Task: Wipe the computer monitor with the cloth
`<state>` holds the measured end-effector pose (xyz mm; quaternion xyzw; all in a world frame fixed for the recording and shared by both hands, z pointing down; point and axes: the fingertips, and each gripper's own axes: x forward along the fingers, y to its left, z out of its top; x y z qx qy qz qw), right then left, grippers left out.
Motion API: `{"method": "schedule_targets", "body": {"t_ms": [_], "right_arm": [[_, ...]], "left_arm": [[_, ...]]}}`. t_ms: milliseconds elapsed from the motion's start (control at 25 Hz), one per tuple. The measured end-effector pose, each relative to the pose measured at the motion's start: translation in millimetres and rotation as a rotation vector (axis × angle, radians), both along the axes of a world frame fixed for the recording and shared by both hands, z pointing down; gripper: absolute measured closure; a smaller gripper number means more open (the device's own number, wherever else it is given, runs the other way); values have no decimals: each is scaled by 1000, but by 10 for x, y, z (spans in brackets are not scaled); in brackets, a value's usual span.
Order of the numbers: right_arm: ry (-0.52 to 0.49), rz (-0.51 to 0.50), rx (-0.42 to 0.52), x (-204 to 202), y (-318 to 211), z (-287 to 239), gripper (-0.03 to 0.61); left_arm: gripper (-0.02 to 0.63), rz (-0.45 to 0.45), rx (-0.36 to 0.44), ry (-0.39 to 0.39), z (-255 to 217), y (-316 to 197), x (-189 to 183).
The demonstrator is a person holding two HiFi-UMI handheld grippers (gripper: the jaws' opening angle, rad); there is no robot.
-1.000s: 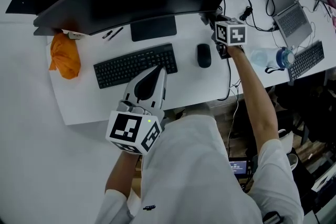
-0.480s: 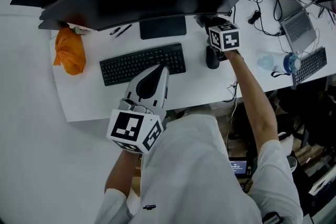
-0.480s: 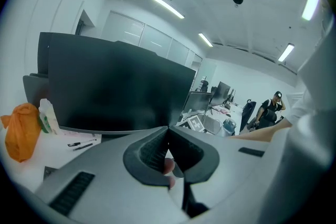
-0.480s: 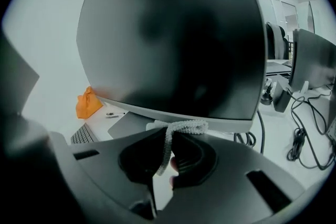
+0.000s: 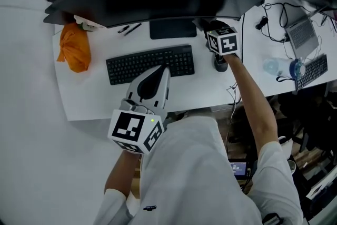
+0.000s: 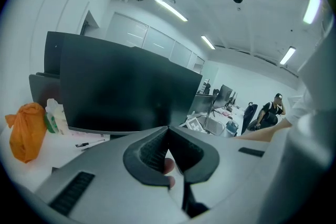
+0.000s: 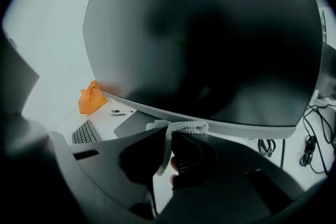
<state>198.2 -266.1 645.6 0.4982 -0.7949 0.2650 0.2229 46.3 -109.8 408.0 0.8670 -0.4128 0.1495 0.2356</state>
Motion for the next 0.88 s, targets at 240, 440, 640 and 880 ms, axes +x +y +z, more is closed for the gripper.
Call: {"method": "schedule_targets", "body": {"t_ms": [240,440,640,880], "right_arm": [[9,-29,0,-328,-39,-14,554],[30,-38,19,-567,-56,-25,554],[32,-52,31,-854,-95,-45,554],[30,-53,45,-1148,-152,-71,554]], "left_arm": [[600,-20,-1,8,3,-17,-275],[600,-45,-2,14,-2,-8,-513],[600,-74,2,17,-5,-14,-766],[600,-110,-1,19,11,-14,-1034]]}}
